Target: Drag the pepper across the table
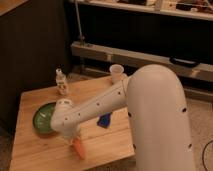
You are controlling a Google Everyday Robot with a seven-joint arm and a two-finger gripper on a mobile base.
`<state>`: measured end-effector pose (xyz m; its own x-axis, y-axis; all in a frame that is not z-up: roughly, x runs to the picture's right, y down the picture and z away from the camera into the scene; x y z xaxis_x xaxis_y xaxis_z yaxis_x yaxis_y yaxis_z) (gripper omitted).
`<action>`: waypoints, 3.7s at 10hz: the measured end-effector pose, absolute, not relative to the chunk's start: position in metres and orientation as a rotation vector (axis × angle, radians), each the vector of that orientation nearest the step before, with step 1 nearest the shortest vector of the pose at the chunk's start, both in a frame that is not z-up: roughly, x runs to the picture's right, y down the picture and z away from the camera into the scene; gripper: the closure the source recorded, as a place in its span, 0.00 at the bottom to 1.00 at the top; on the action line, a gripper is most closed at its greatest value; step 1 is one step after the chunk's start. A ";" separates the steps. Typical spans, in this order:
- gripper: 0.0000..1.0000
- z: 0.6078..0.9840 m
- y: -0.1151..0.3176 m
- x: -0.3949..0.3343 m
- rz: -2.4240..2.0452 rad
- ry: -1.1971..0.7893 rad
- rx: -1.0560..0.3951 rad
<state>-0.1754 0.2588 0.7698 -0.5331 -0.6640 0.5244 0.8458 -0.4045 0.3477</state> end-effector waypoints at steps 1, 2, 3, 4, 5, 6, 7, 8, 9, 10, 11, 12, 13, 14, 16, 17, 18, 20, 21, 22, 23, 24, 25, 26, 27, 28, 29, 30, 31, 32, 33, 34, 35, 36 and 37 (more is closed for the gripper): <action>0.68 0.772 0.257 -0.176 -2.020 -0.732 -0.385; 0.68 0.774 0.255 -0.176 -2.015 -0.730 -0.384; 0.68 0.778 0.250 -0.177 -2.009 -0.726 -0.383; 0.68 0.781 0.245 -0.177 -2.004 -0.722 -0.383; 0.68 0.785 0.239 -0.176 -2.000 -0.716 -0.387; 0.68 0.789 0.232 -0.175 -1.991 -0.710 -0.398; 0.68 0.792 0.225 -0.176 -1.986 -0.705 -0.407; 0.68 0.801 0.214 -0.179 -1.978 -0.700 -0.421; 0.68 0.806 0.209 -0.181 -1.974 -0.701 -0.424; 0.68 0.811 0.206 -0.183 -1.972 -0.704 -0.422; 0.68 0.814 0.204 -0.184 -1.971 -0.705 -0.418; 0.68 0.817 0.201 -0.186 -1.969 -0.708 -0.406; 0.68 0.820 0.198 -0.189 -1.967 -0.710 -0.395; 0.68 0.823 0.194 -0.190 -1.966 -0.709 -0.388; 0.68 0.832 0.179 -0.190 -1.960 -0.699 -0.378; 0.68 0.837 0.174 -0.187 -1.954 -0.694 -0.391; 0.68 0.845 0.169 -0.185 -1.944 -0.693 -0.415; 0.68 0.854 0.163 -0.185 -1.945 -0.688 -0.428; 0.68 0.853 0.162 -0.187 -1.948 -0.688 -0.426; 0.68 0.853 0.161 -0.185 -1.945 -0.687 -0.425; 0.68 0.853 0.161 -0.186 -1.946 -0.686 -0.425; 0.68 0.853 0.161 -0.185 -1.944 -0.687 -0.426; 0.68 0.856 0.159 -0.184 -1.935 -0.686 -0.430; 0.68 0.863 0.154 -0.179 -1.923 -0.684 -0.442; 0.68 0.862 0.154 -0.178 -1.925 -0.683 -0.442; 0.68 0.861 0.152 -0.178 -1.922 -0.682 -0.439; 0.68 0.861 0.152 -0.178 -1.921 -0.682 -0.439; 0.68 0.861 0.152 -0.178 -1.921 -0.682 -0.439; 0.68 0.862 0.151 -0.177 -1.913 -0.681 -0.441; 0.68 0.868 0.144 -0.169 -1.888 -0.674 -0.446; 0.68 0.873 0.139 -0.161 -1.876 -0.669 -0.449; 0.68 0.883 0.128 -0.148 -1.856 -0.663 -0.454; 0.68 0.893 0.116 -0.134 -1.836 -0.657 -0.459; 0.68 0.903 0.106 -0.121 -1.816 -0.649 -0.463; 0.68 0.902 0.107 -0.119 -1.819 -0.649 -0.466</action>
